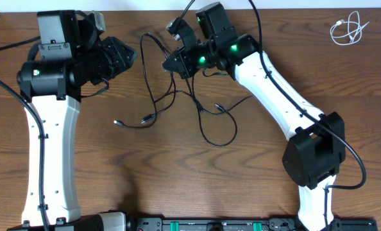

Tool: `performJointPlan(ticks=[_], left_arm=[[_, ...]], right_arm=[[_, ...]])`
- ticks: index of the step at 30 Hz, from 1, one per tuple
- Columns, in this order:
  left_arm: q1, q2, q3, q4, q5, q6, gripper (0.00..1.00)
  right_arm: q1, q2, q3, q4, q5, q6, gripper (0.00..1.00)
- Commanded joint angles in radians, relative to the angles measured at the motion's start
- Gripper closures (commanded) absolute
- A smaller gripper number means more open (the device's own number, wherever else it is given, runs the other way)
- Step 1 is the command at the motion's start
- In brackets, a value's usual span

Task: Untangle cables
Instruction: 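Grasp a black cable with the right gripper near the left gripper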

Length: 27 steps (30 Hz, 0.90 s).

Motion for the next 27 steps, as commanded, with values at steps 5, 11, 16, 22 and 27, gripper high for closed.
performJointPlan(ticks=[5, 11, 16, 22, 27], left_arm=[[0.005, -0.001, -0.011, -0.014, -0.028, 0.051, 0.67], [0.000, 0.047, -0.021, -0.009, -0.040, 0.101, 0.58], [-0.029, 0.126, -0.021, 0.026, -0.018, 0.171, 0.46], [-0.080, 0.225, -0.021, 0.124, 0.137, 0.248, 0.39], [-0.085, 0.257, -0.021, 0.199, 0.223, 0.249, 0.39]], right_arm=[[-0.034, -0.114, 0.012, -0.080, 0.082, -0.006, 0.99], [-0.061, -0.227, 0.012, -0.177, 0.083, -0.035, 0.99], [-0.050, -0.240, 0.012, -0.239, 0.083, -0.054, 0.99], [-0.046, -0.239, 0.010, -0.270, 0.084, -0.058, 0.99], [-0.046, -0.239, 0.010, -0.287, 0.101, -0.058, 0.99]])
